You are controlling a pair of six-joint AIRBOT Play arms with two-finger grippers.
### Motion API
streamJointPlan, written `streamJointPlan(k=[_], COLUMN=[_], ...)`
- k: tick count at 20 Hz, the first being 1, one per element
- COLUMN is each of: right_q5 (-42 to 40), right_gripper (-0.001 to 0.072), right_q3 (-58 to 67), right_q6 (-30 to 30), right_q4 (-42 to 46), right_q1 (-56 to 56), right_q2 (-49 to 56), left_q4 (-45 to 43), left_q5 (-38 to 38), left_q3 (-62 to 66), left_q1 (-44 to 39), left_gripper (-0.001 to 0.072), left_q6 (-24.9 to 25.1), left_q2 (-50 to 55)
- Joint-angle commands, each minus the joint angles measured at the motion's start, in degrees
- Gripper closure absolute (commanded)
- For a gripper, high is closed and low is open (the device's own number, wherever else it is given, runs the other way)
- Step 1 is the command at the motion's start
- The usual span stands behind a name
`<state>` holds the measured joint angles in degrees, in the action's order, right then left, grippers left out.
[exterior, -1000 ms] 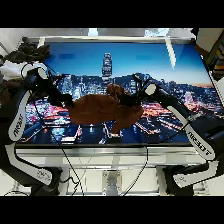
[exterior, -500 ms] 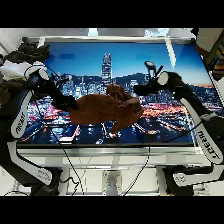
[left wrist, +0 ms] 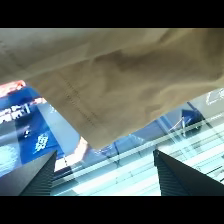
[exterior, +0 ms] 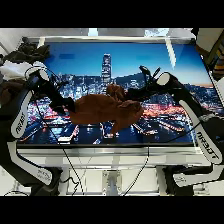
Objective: Fold the shirts.
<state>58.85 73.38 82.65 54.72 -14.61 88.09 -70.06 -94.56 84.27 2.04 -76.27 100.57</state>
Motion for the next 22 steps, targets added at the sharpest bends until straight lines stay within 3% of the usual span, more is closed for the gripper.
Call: streamJointPlan(k=[1, 8, 16, 22], right_q5=[-2.3, 5.6, -0.7, -4.4], right_gripper=[0.0272, 0.0272, 0.0273, 0.0273], right_q3=[-0.8, -0.8, -0.8, -0.8], right_q6=[-1.0, 1.6, 3.2, 2.9], right_q4=[-3.4, 3.2, 2.7, -5.6], right_q1=[-2.6, -2.0, -2.1, -2.1], right_q2=[3.4, 5.4, 5.6, 8.9], left_q4=[-0.4, -0.2, 1.2, 1.1], left_q5=[-0.4, -1.1, -0.7, -0.9], left_q3=[0.0, 0.0, 0.0, 0.0], left_q1=[0.1, 0.1, 0.1, 0.1], left_gripper=[0.0019, 0.002, 0.002, 0.002], left_q6=[0.0, 0.0, -0.4, -0.3], left_q2=[0.0, 0.0, 0.0, 0.0])
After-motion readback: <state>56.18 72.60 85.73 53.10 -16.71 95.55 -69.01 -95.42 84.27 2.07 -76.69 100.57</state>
